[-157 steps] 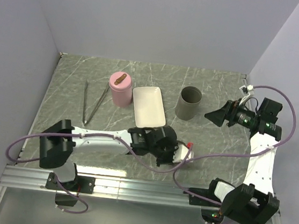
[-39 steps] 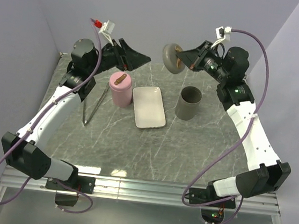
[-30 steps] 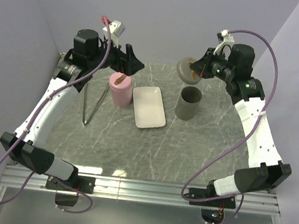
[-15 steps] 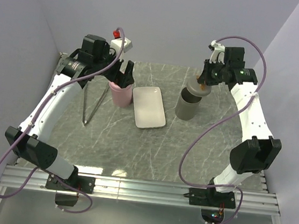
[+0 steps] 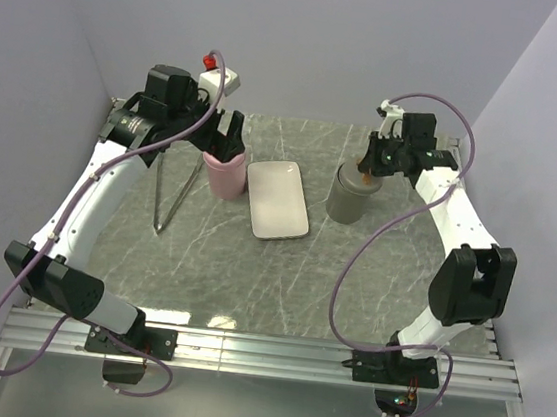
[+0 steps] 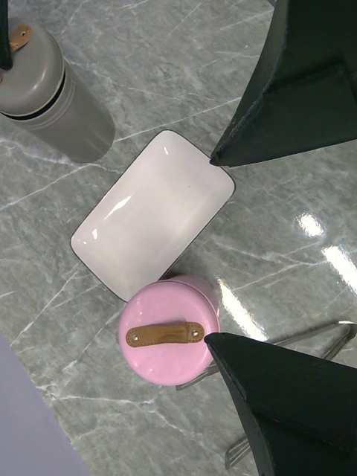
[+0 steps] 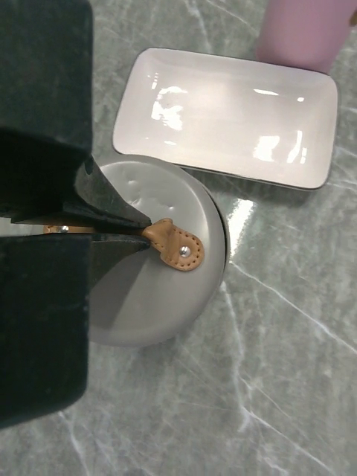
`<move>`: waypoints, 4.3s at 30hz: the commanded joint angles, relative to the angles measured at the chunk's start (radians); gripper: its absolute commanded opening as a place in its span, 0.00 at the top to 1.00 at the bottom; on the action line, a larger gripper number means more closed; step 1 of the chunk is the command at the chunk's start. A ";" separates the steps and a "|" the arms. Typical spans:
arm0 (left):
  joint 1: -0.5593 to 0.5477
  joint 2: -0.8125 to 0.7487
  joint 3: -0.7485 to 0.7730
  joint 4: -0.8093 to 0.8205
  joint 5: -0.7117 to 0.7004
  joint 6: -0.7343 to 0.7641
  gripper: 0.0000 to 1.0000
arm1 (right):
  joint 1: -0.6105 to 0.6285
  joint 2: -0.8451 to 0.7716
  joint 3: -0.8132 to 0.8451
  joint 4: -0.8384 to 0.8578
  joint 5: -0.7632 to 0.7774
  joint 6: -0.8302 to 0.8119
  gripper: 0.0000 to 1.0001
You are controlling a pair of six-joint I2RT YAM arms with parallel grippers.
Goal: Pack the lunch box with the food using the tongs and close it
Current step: Close the box lid on the packing box, then move the packing box to the center of the board.
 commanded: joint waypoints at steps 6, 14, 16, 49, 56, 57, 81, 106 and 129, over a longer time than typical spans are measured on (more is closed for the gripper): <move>0.011 -0.002 0.030 0.031 0.006 -0.026 0.01 | 0.000 -0.090 -0.078 0.185 0.003 0.035 1.00; 0.015 0.006 0.041 0.026 0.020 -0.029 0.00 | 0.002 -0.074 -0.067 0.192 -0.017 0.047 1.00; 0.015 0.003 0.038 0.026 0.023 -0.026 0.01 | 0.000 -0.071 -0.063 0.189 -0.025 0.050 1.00; 0.031 0.042 0.026 0.026 0.088 -0.061 0.01 | 0.037 -0.048 -0.181 0.219 0.007 0.047 1.00; 0.061 0.053 0.032 0.025 0.121 -0.074 0.01 | 0.036 -0.054 -0.217 0.217 -0.014 0.058 1.00; 0.062 0.055 0.030 0.025 0.122 -0.075 0.01 | 0.036 -0.053 -0.219 0.214 -0.019 0.058 1.00; 0.079 0.052 0.029 0.025 0.148 -0.075 0.01 | 0.037 -0.047 -0.092 0.090 -0.085 0.096 0.78; 0.189 0.065 0.007 0.075 0.407 -0.144 0.01 | -0.190 0.229 0.256 0.134 -0.445 0.310 0.51; 0.415 0.050 -0.140 0.243 0.571 -0.287 0.01 | -0.190 0.334 -0.179 0.458 -0.694 0.561 0.61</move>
